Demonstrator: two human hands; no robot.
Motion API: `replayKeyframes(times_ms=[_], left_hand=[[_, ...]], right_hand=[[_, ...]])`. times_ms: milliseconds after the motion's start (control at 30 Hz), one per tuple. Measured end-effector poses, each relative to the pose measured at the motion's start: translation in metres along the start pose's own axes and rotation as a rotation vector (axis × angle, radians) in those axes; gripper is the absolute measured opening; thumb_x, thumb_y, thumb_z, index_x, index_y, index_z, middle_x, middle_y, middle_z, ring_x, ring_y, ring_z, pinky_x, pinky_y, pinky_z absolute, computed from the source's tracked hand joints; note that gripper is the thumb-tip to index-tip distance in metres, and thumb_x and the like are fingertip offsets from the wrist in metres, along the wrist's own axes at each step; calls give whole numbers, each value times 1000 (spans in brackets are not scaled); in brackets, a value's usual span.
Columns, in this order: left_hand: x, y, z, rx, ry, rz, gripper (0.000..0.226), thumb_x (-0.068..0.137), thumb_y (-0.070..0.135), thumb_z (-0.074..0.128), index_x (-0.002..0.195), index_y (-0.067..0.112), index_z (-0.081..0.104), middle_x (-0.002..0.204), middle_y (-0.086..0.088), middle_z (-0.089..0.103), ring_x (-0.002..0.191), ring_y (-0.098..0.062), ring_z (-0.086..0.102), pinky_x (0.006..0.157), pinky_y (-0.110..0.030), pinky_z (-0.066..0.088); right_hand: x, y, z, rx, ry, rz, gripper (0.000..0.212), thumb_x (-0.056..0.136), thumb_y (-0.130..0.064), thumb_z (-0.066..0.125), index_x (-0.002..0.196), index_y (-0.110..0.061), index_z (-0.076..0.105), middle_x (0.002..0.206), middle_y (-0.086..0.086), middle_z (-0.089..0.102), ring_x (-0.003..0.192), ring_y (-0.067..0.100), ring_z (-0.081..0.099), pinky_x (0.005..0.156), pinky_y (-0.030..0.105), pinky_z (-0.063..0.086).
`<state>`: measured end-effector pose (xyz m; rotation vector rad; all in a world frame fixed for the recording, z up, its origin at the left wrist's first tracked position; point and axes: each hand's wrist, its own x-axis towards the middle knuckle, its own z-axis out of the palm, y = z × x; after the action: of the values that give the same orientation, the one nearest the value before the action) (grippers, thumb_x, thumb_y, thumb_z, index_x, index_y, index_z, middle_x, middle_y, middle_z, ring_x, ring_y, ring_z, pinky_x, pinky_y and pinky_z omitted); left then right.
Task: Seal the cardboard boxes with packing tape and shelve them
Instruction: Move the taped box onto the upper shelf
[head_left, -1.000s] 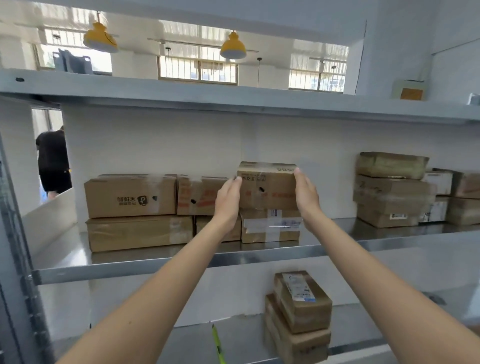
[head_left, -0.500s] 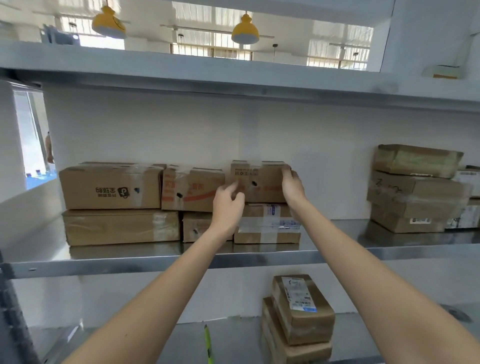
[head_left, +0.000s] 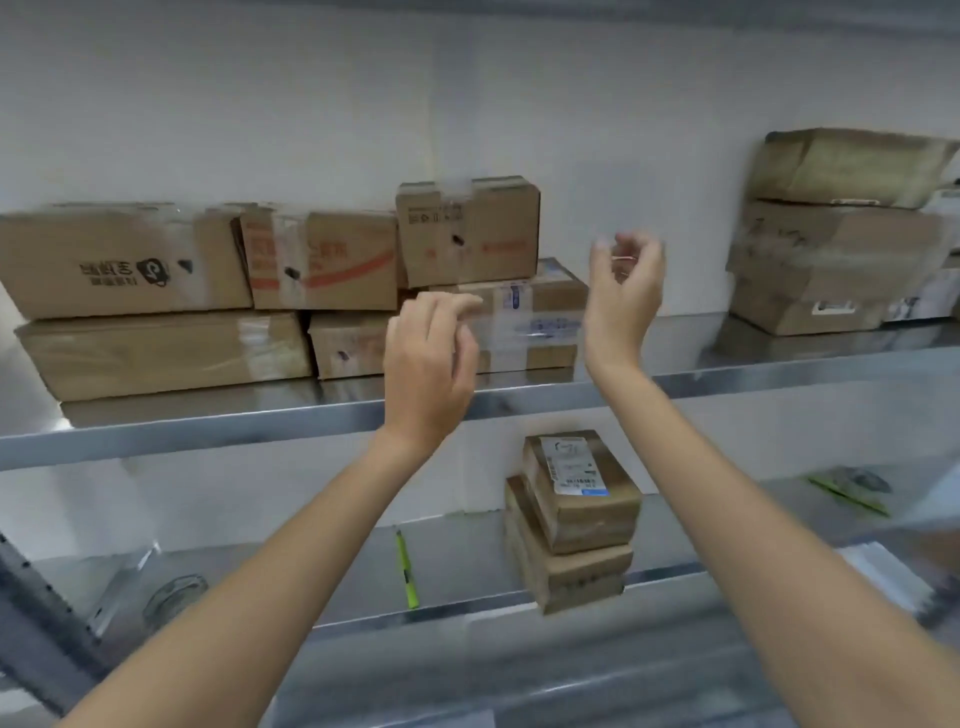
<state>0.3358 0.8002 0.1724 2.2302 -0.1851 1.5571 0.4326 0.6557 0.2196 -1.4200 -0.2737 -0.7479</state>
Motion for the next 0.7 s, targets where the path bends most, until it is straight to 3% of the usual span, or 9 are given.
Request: replayKeyframes(times_ms=[100,200,267,333,400,500,600,667,700], left_hand=[[-54,-5,17,-51,-103,142,13,90,11,43,100,13,52,92,-10,58,85,-22,50,73,-35,38],[-102,-14,46,-98,-261,105,9,90,13,44,96,11,50,87,-9,54,81,-24,49,71,-39,42],[-125,-22,71,-62,-394,-21,18,91,18,43,97,8,56,91,-8,55,84,-26,53,74,-41,45],[-138,-28,97,-37,-509,-202,33,90,28,40,106,7,59,104,-9,57,97,-28,56,86,-39,45],[-142,-35,126,-97,-596,-467,40,93,33,41,121,9,56,123,-11,53,115,-28,50,99,-35,38],[-135,-46,169,-188,-733,-784,50,100,37,41,145,15,39,149,-8,35,138,-24,33,113,-39,33],[-127,-52,200,-256,-866,-841,57,102,42,37,151,15,28,157,-8,26,144,-25,27,117,-40,26],[-124,-53,213,-321,-914,-888,60,101,41,39,152,13,26,158,-10,25,144,-26,27,116,-38,25],[-124,-55,217,-330,-938,-906,61,101,40,41,152,10,26,157,-11,26,144,-27,27,115,-37,25]], right_hand=[[-34,35,-44,-33,123,11,13,91,-19,64,87,-13,54,81,-4,54,71,0,47,69,16,41],[-74,77,-78,-68,142,152,15,91,-18,65,80,-12,56,75,-7,55,68,1,49,68,16,43],[-100,109,-91,-108,133,284,15,91,-17,65,80,-10,58,74,-6,57,66,0,50,65,13,42],[-125,142,-98,-187,128,420,17,93,-18,63,81,-8,59,74,-4,58,67,4,51,64,13,42],[-141,173,-106,-243,159,538,19,97,-18,58,83,-5,60,76,1,60,71,13,54,71,24,44],[-153,189,-101,-337,161,711,27,101,-19,47,109,2,62,109,16,59,99,27,55,91,34,39],[-166,189,-86,-355,71,787,50,101,-32,47,139,0,41,141,16,40,125,30,46,104,33,34],[-129,208,-149,-496,19,588,58,101,-37,45,150,-12,28,147,17,38,131,34,44,109,39,31],[-100,227,-198,-625,-113,417,54,104,-33,40,153,-23,22,142,21,45,127,37,47,109,42,29]])
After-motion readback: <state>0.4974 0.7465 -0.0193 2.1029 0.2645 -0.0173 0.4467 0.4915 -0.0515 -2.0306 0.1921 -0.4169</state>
